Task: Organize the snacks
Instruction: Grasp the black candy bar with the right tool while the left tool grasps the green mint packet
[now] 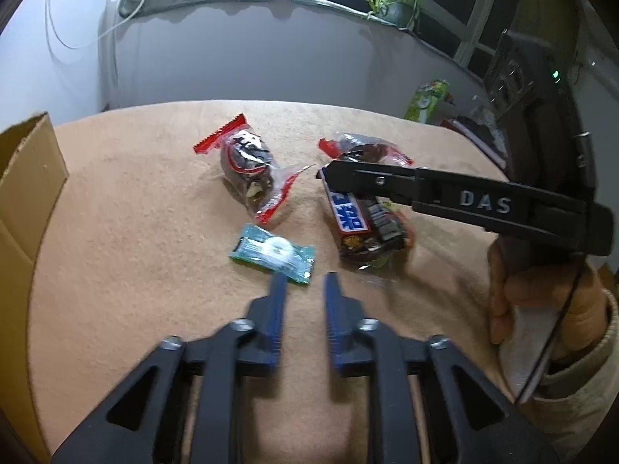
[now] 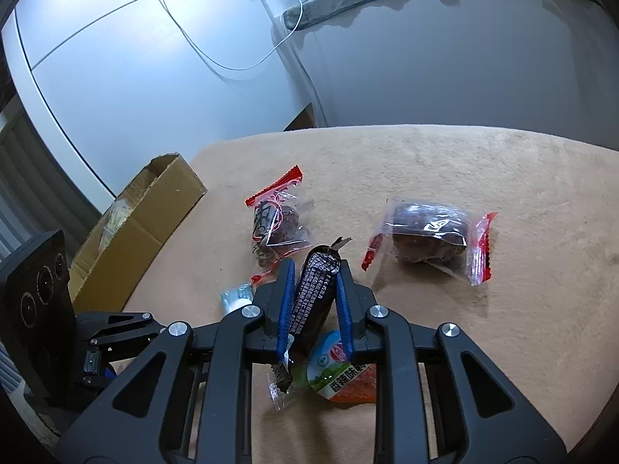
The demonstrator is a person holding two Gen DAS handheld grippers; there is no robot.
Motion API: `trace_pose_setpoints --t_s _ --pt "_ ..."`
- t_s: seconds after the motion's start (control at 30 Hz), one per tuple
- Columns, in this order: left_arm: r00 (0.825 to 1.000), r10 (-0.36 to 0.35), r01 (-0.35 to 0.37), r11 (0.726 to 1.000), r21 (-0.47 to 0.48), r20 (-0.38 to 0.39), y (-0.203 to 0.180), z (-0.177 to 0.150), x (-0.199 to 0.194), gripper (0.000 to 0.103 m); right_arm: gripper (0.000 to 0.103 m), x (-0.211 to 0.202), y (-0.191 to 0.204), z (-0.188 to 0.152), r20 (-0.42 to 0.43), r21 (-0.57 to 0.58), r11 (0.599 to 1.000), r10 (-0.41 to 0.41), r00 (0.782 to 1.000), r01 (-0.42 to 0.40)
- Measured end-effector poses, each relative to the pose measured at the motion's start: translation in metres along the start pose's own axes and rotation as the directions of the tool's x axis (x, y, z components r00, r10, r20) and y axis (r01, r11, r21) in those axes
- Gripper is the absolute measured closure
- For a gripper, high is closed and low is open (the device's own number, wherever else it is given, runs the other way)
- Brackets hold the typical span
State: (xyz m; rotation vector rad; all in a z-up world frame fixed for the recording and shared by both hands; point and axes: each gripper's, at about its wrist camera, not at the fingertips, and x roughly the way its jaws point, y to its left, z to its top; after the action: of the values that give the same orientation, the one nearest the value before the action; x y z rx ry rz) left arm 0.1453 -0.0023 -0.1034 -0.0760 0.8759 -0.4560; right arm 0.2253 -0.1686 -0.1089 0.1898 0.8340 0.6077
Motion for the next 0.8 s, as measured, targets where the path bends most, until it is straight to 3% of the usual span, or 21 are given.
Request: trace_pose_setpoints --t_s 0.03,0.1,0.37,0.4,0.5,0.8 --pt "1.0 -0.005 0.005 1.0 0.007 0.001 -0.002 0.0 -0.001 0.052 0.082 -0.001 -0.001 0.0 0.002 0.004 1.0 0.001 1.0 -0.001" --pt "1.0 0.012 -0.012 1.0 0.02 -0.001 -0.005 0.001 -0.001 0.037 0.082 -0.001 -0.003 0.0 0.005 0.012 1.0 0.005 1.0 -0.005" --pt "0.989 0.149 -0.149 0.989 0.0 -0.022 -0.004 0.028 0.023 0.038 0.082 -0.001 -0.004 -0.001 0.014 0.023 1.0 0.018 1.0 -0.018" --pt "0.988 0.152 -0.152 0.988 0.005 -0.024 -0.002 0.03 0.025 0.041 0.082 -0.002 -0.005 -0.001 0.016 0.026 0.999 0.02 1.0 -0.021" --pt "0.983 0.18 -0.18 0.984 0.019 -0.019 0.001 0.031 0.027 0.066 0.082 -0.003 -0.007 -0.002 0.02 0.035 0.999 0.028 0.999 -0.029" --pt "0.989 0.146 -0.146 0.989 0.014 0.0 0.007 0.021 0.015 0.081 0.082 -0.007 -0.007 -0.001 0.042 0.044 0.998 0.04 0.998 -0.041"
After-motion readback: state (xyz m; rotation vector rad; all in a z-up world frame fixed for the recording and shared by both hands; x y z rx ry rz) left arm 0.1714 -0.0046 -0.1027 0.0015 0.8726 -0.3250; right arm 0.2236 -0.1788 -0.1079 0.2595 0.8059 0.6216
